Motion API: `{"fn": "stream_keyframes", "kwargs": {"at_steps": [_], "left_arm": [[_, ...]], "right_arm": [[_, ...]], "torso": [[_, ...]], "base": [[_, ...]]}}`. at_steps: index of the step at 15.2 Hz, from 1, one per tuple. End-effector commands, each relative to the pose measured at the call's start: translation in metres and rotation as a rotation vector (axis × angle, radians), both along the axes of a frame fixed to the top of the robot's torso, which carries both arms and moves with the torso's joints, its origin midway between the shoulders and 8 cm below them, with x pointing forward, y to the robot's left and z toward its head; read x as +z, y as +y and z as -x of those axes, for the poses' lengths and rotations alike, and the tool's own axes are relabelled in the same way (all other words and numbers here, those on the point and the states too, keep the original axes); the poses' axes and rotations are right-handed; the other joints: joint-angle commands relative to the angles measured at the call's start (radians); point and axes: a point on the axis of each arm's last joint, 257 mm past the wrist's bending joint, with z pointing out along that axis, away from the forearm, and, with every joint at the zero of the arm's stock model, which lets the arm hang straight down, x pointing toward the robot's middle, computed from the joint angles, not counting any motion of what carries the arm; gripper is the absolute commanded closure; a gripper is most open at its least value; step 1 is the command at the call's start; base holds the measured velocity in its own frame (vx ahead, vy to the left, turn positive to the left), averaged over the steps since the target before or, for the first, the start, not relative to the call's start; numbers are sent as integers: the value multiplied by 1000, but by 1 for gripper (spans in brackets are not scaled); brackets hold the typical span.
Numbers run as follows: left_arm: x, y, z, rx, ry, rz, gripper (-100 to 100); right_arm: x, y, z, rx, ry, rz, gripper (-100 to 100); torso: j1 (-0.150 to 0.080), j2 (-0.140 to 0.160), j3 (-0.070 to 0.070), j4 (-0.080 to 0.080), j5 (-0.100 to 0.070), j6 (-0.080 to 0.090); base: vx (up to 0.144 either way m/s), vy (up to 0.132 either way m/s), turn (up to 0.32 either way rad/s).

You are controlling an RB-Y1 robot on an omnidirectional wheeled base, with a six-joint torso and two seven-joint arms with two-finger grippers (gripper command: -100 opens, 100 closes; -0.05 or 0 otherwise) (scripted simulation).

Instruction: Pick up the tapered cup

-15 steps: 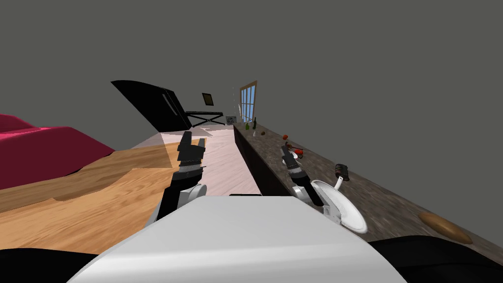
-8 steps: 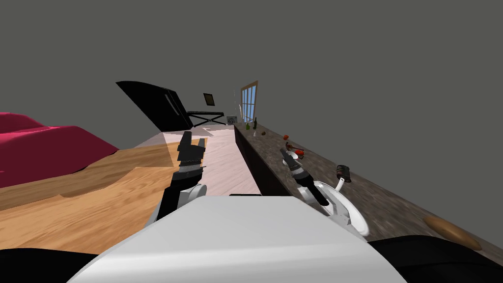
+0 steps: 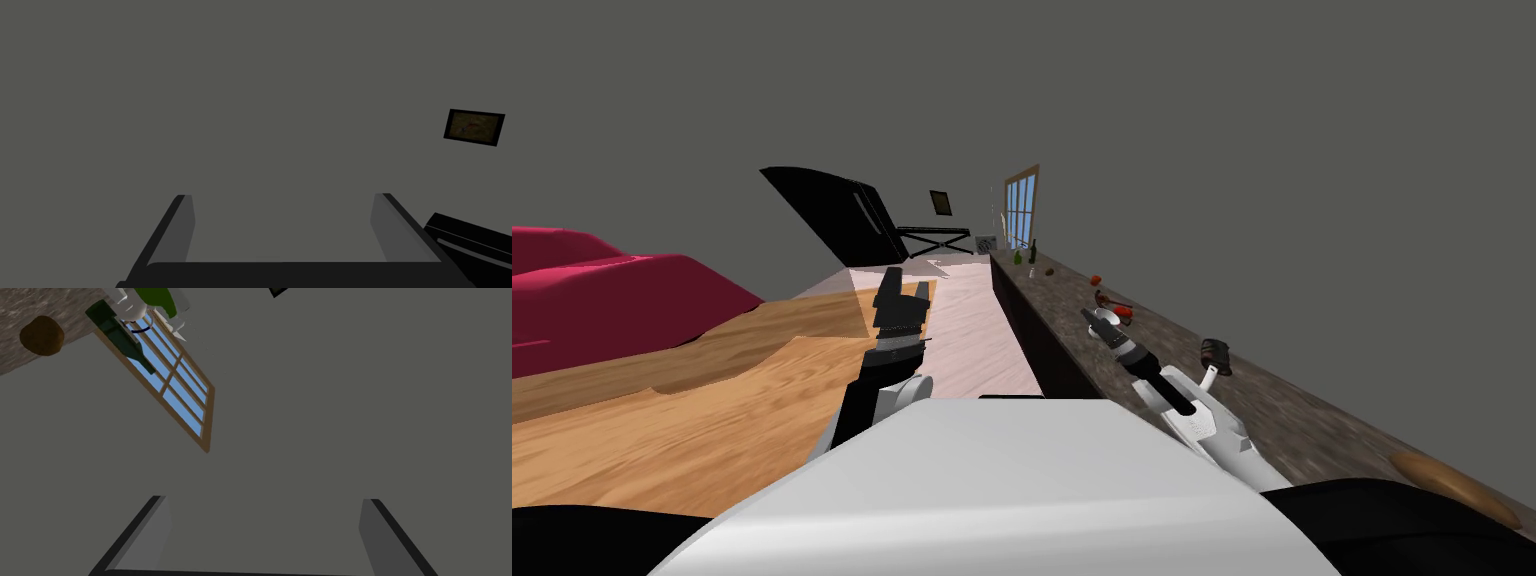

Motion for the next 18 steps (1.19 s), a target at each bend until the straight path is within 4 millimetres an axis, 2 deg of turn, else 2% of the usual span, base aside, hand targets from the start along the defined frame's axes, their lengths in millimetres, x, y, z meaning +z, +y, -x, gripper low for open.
{"fn": "stream_keyframes", "kwargs": {"at_steps": [1,3,4,6,7,9,10,12,13,15,16,18], "left_arm": [[0,0,0,0,0,0,0],[0,0,0,0,0,0,0],[0,0,0,0,0,0,0],[0,0,0,0,0,0,0],[0,0,0,0,0,0,0],[0,0,0,0,0,0,0],[0,0,0,0,0,0,0],[0,0,0,0,0,0,0],[0,0,0,0,0,0,0],[0,0,0,0,0,0,0],[0,0,0,0,0,0,0],[0,0,0,0,0,0,0]], "right_arm": [[-11,-9,0,5,16,78,-100],[-11,-9,0,22,22,114,-100],[-21,-18,0,19,34,164,-100],[-20,-18,0,38,40,204,-100],[-30,-28,0,37,54,256,-100],[-29,-28,0,55,59,293,-100],[-38,-38,1,55,74,343,-100],[-37,-39,0,74,79,383,-100],[-47,-49,2,75,95,433,-100],[-45,-50,1,94,99,471,-100],[-54,-61,3,96,116,520,-100],[-53,-62,3,115,120,559,-100]], "torso": [[0,0,0,0,0,0],[0,0,0,0,0,0],[0,0,0,0,0,0],[0,0,0,0,0,0],[0,-1,0,0,0,0],[0,-1,0,0,0,0],[0,-1,0,0,0,0],[0,-1,0,0,0,0],[0,-1,0,0,0,0],[0,-1,0,0,0,0],[0,-1,0,0,0,0],[0,-1,0,0,0,0]], "base": [[1,-15,48],[2,-15,32],[5,-16,44],[7,-17,28],[7,-13,50],[6,-12,35],[5,-13,46],[6,-13,32],[6,-13,46],[7,-12,35],[8,-12,46],[8,-12,35]]}}
